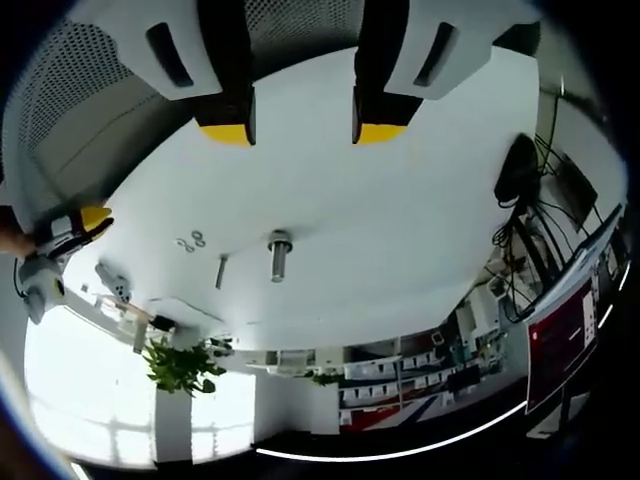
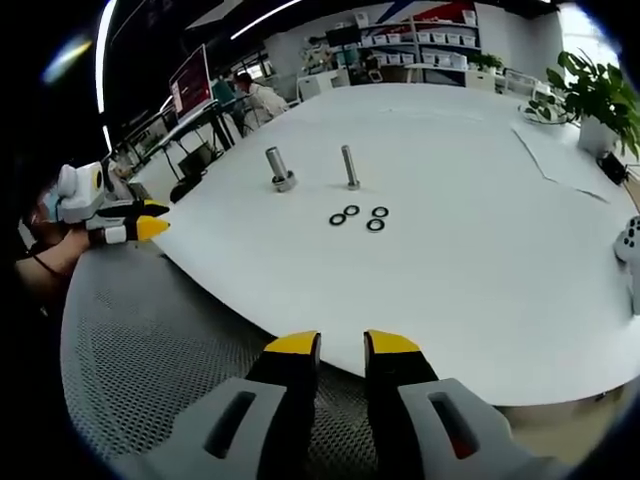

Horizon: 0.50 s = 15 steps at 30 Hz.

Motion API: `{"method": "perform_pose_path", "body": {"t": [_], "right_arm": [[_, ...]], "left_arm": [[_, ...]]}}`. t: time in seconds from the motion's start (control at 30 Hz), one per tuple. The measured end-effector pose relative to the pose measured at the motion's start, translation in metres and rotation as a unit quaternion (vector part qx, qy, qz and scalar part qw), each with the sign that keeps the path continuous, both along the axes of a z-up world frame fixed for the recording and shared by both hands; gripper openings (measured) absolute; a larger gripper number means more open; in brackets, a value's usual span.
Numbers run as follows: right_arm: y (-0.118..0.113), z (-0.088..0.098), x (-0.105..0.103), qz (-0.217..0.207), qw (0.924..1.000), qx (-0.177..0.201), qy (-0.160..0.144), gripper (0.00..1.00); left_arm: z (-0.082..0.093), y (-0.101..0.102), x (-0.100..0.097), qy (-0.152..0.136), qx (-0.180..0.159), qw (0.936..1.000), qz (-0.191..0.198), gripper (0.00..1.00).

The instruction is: Place the washer onto the threaded stud by aligning its center hole with the stud, sliding it down to the base, and recovering from edge contact or off-axis alignment until the washer reaches the visible bottom stop.

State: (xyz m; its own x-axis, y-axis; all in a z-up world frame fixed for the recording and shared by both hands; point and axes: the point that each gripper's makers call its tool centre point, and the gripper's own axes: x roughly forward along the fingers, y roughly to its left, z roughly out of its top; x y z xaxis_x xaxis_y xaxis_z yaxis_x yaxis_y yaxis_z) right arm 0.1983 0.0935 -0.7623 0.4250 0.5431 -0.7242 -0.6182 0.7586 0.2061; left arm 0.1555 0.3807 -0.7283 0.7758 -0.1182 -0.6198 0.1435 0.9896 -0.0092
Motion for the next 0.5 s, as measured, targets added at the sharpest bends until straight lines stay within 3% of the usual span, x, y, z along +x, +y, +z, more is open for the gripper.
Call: {"method": "perform_pose_path", "body": {"t": [0.2, 0.33, 0.5], "right_arm": [[0.004, 0.0, -0.005, 0.029, 0.9995, -0.01, 0.001, 0.21], [0.004, 0.001, -0.005, 0.052, 0.9985, -0.014, 0.004, 0.22], [0.001, 0.005, 0.007, 0.086, 0.9957, -0.03, 0.01, 0.22]], "left_arm": [[0.005, -0.001, 0.002, -0.016, -0.003, 0.9999, -0.003, 0.34], [0.004, 0.0, 0.002, -0.012, -0.001, 0.9999, -0.002, 0.32], [0.003, -0.001, 0.002, -0.01, -0.001, 0.9999, -0.003, 0.32]]}}
